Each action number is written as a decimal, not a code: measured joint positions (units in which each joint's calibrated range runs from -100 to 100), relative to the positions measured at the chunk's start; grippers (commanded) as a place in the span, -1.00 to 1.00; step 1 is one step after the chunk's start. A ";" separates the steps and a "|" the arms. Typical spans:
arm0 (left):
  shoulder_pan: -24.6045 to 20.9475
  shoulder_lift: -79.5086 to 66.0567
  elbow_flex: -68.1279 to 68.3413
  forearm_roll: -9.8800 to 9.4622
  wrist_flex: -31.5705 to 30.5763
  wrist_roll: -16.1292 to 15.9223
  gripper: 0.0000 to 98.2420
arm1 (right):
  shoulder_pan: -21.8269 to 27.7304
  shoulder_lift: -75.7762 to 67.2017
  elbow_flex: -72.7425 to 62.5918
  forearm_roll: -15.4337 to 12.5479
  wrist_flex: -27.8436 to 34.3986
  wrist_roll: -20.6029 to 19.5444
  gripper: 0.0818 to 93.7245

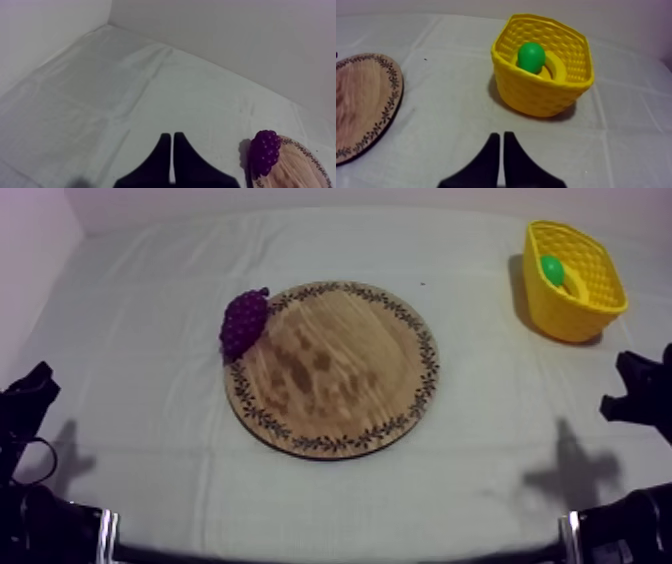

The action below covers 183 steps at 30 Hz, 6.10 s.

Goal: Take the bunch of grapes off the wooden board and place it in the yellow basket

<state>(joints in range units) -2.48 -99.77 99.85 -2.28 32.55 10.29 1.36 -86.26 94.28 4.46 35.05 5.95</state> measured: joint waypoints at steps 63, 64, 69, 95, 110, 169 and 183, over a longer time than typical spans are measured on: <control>0.00 0.00 0.00 0.00 0.00 0.00 -1.00 | -31.79 112.16 -104.38 -15.42 36.05 -23.00 -0.87; 0.00 0.00 0.00 0.00 0.00 0.00 -1.00 | -31.87 113.43 -105.45 -15.42 36.09 -23.23 -0.83; 0.00 0.00 0.00 0.00 0.00 0.00 -1.00 | -32.03 119.43 -112.01 -15.71 38.23 -23.97 -0.57; 0.00 0.00 0.00 0.00 0.00 0.00 -1.00 | -32.67 143.05 -145.65 -16.21 52.20 -27.83 0.74; 0.00 0.00 0.00 0.00 0.00 0.00 -1.00 | -32.64 157.69 -170.32 -14.44 60.52 -30.25 0.64; 0.00 0.00 0.00 0.00 0.00 0.00 -1.00 | -28.01 142.71 -148.24 -9.97 55.85 -24.58 -0.43; 0.00 0.00 0.00 0.00 0.00 0.00 -1.00 | -21.68 116.18 -105.31 -9.78 43.89 -20.08 -0.40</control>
<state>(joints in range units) -2.48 -99.77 99.85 -2.28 32.55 10.29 -20.32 29.92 -11.02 -5.32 78.94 -14.13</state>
